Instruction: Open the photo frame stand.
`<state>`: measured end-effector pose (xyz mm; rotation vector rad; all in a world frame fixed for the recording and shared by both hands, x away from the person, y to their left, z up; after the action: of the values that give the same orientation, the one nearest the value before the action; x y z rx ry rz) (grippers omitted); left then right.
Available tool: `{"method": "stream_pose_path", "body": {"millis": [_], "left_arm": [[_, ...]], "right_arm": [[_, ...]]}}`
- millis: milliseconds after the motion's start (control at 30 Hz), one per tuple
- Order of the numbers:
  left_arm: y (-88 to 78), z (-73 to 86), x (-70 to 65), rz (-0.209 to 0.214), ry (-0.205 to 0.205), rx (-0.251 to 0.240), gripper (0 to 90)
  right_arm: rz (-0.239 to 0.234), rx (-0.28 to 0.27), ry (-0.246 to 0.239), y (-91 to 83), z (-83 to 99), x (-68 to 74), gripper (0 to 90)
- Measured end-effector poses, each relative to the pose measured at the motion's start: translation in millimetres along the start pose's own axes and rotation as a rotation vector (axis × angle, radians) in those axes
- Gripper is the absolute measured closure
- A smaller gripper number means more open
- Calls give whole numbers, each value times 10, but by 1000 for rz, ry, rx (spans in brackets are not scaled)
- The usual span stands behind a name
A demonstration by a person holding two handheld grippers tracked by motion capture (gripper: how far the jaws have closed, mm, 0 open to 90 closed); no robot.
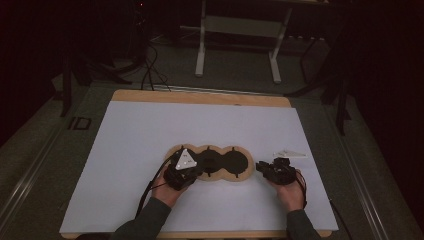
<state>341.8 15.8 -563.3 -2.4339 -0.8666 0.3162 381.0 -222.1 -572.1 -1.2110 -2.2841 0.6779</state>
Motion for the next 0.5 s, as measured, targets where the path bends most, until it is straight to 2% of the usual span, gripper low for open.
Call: {"method": "stream_pose_path", "body": {"millis": [233, 333, 367, 433, 500], "left_arm": [[-4, 7, 0, -1, 1, 5, 897], [-8, 10, -10, 7, 0, 6, 856], [-22, 12, -38, 25, 1, 10, 841], [-29, 8, -53, 28, 6, 7, 828], [-63, -11, -115, 49, 30, -5, 809]], "right_arm": [[0, -2, 0, -5, -2, -5, 765], [0, -2, 3, -9, -2, -6, 765], [2, -3, 2, -10, -2, -11, 765], [2, -4, 3, -10, -2, -11, 765], [1, -5, 4, -12, -3, -10, 765]]}}
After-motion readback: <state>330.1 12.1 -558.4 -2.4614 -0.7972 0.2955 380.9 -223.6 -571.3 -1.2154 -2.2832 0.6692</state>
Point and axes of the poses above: each handheld gripper's, and its own axes: y roughly forward along the jaws, z roughly out of its underside, x roughly to its left, the point moved 9 cm from there along y, roughly forward along the jaws, and after that the axes turned 2 degrees about -x, right-handed, at the moved point
